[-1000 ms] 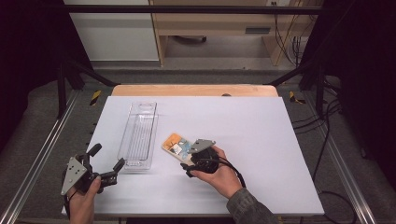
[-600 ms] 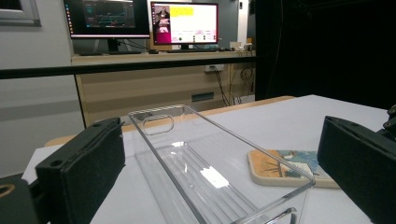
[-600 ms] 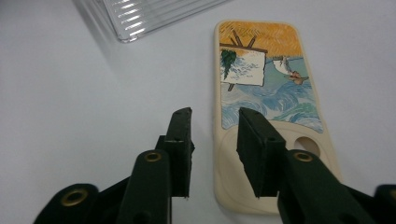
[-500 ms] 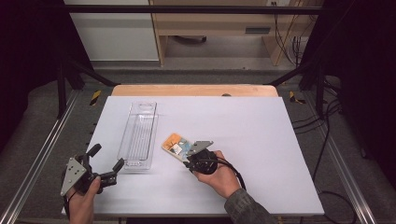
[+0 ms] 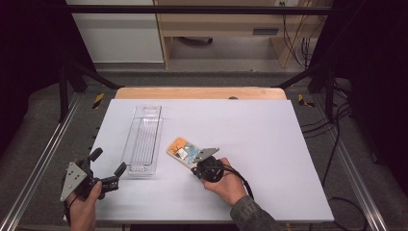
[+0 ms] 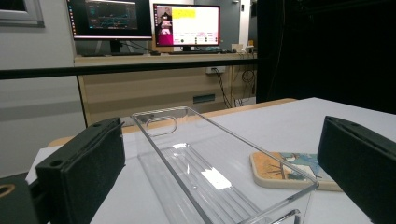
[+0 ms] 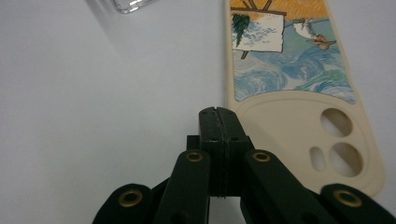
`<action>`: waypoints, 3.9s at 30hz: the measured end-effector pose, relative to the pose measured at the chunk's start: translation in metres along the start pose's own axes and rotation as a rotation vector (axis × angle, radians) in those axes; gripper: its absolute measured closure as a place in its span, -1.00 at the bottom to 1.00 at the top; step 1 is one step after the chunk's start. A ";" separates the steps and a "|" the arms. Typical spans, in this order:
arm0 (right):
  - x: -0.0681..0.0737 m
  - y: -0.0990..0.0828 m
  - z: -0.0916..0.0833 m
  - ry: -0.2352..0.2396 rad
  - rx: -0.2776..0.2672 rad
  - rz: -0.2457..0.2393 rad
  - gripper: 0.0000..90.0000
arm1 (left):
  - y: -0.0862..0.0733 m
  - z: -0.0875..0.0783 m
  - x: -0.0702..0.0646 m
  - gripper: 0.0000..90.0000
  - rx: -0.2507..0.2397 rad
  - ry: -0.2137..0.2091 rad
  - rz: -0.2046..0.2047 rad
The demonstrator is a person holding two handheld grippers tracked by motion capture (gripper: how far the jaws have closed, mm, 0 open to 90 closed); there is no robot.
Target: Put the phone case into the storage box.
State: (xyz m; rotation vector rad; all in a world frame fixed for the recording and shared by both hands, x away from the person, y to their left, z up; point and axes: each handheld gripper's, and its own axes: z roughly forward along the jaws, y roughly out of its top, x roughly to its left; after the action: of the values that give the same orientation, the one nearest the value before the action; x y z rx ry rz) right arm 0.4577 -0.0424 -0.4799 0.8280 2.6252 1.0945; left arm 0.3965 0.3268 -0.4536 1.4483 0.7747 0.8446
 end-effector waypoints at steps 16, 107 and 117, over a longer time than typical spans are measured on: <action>-0.001 -0.008 0.004 -0.002 0.036 0.003 1.00 | 0.001 -0.001 0.000 -0.99 -0.004 0.000 0.002; -0.086 -0.003 0.012 -0.153 -0.020 0.158 1.00 | 0.001 -0.002 0.001 -0.98 0.003 0.004 -0.002; -0.088 -0.003 0.013 -0.159 -0.032 0.166 1.00 | 0.001 -0.002 0.001 -0.98 0.003 0.001 -0.004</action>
State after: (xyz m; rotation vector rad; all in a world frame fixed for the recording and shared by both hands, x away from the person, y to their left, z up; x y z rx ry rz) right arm 0.5346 -0.0852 -0.4956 1.0950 2.4387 1.0582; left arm 0.3954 0.3284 -0.4529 1.4481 0.7795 0.8411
